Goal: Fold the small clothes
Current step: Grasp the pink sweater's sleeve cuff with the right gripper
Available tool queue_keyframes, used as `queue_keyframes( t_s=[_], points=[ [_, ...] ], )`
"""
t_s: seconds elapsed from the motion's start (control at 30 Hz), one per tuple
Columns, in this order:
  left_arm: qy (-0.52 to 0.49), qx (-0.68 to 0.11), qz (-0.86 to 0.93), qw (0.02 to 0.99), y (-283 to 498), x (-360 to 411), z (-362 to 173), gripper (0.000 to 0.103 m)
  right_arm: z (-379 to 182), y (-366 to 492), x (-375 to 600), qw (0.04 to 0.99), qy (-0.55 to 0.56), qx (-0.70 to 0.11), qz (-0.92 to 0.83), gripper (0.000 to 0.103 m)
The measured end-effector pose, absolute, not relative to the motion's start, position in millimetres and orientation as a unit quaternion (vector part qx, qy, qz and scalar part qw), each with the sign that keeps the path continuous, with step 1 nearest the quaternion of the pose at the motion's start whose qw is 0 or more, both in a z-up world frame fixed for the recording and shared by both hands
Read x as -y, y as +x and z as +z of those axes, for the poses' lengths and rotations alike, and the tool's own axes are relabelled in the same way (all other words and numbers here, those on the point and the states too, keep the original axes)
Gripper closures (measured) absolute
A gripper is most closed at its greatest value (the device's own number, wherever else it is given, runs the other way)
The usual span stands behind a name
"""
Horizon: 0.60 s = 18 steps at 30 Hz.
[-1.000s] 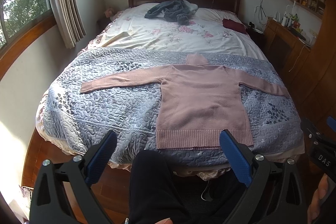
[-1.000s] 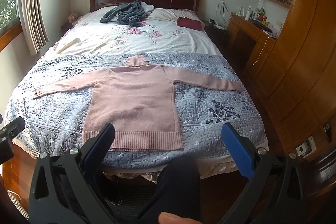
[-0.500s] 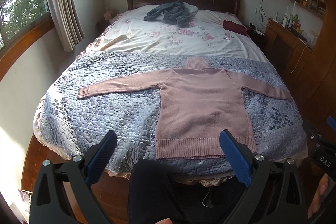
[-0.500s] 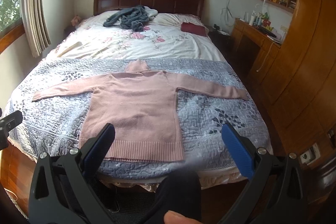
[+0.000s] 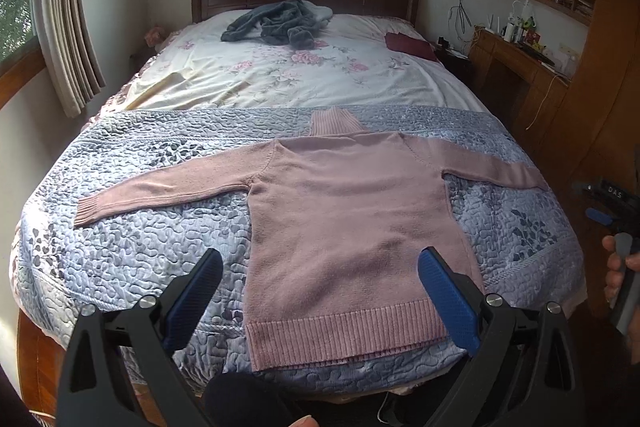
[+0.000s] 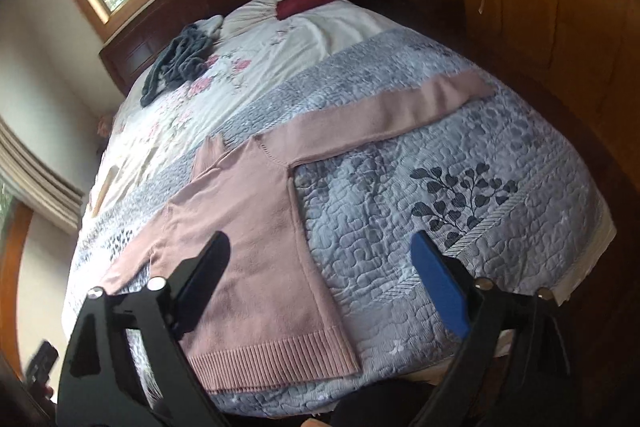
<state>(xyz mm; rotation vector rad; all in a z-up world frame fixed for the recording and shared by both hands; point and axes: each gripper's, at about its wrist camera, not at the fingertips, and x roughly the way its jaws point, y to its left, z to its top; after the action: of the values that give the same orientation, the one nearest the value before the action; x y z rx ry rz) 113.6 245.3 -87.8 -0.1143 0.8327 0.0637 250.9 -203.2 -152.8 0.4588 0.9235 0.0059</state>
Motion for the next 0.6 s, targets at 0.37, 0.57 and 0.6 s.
queue_keyframes(
  t_s=[0.37, 0.57, 0.6],
  points=[
    [-0.184, -0.41, -0.032, 0.893, 178.9, -259.1, -162.5, 0.004, -281.9, 363.8, 386.0, 0.761, 0.512, -0.396, -0.037, 0.057],
    [-0.195, -0.403, -0.035, 0.893, 199.6, -258.2, -180.5, 0.004, -326.2, 412.4, 458.2, 0.725, 0.599, -0.334, -0.054, 0.066],
    [-0.198, -0.402, -0.04, 0.893, 201.8, -256.0, -182.0, 0.004, -334.1, 419.8, 469.9, 0.719, 0.611, -0.326, -0.058, 0.066]
  ],
)
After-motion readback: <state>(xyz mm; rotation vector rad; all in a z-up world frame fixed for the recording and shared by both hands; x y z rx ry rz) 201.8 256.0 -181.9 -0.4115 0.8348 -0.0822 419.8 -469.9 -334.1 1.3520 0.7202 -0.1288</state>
